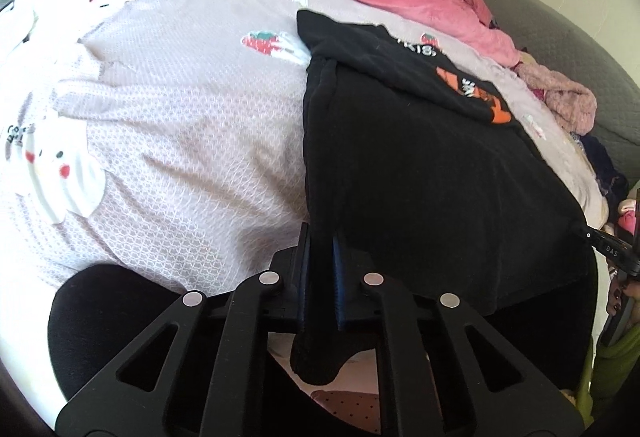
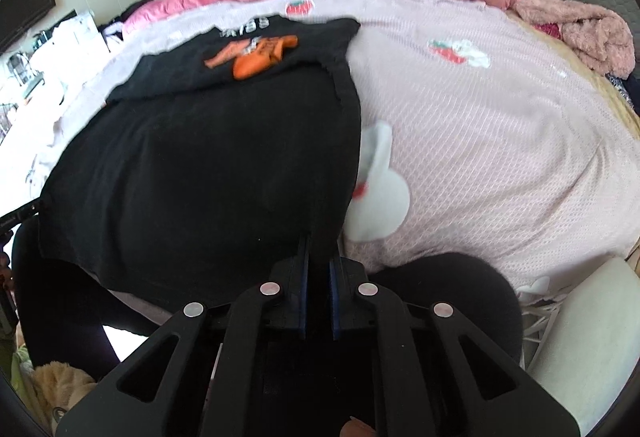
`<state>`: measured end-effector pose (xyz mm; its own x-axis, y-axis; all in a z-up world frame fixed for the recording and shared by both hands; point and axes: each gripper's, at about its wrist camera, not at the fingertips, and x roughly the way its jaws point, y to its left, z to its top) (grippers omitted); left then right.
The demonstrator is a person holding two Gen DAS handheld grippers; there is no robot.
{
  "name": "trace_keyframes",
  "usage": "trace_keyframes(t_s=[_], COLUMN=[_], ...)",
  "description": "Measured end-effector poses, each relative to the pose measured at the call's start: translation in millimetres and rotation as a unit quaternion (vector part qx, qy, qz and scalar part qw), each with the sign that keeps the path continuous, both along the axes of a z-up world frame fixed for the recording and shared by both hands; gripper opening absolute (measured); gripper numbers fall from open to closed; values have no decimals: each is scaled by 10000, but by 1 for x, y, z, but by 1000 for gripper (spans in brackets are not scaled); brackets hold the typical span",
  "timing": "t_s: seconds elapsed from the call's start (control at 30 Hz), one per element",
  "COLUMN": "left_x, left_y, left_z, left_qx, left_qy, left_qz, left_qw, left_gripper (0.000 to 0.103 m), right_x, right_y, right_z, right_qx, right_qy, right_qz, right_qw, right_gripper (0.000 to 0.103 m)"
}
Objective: Fold small clothes
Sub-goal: 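Lift the hem with both grippers and fold it toward the collar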
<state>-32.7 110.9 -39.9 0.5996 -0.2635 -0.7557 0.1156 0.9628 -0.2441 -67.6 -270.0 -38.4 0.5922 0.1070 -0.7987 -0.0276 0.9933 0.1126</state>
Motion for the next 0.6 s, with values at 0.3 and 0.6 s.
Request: trace_keyframes(t_s=[0.3, 0.6], left_x=[3, 31], left_y=[-7, 0], left_z=[35, 58], left_qx=[5, -80], left_qy=[-496, -789], left_qz=[-53, 121], left_qw=[9988, 9968], left_gripper=[4, 4], right_x=[-2, 20], right_y=[-11, -16], right_z=[31, 57], right_qx=[249, 323], right_qy=[-576, -1061], right_qz=[-212, -347], right_qw=[9978, 9932], right_gripper=[7, 7])
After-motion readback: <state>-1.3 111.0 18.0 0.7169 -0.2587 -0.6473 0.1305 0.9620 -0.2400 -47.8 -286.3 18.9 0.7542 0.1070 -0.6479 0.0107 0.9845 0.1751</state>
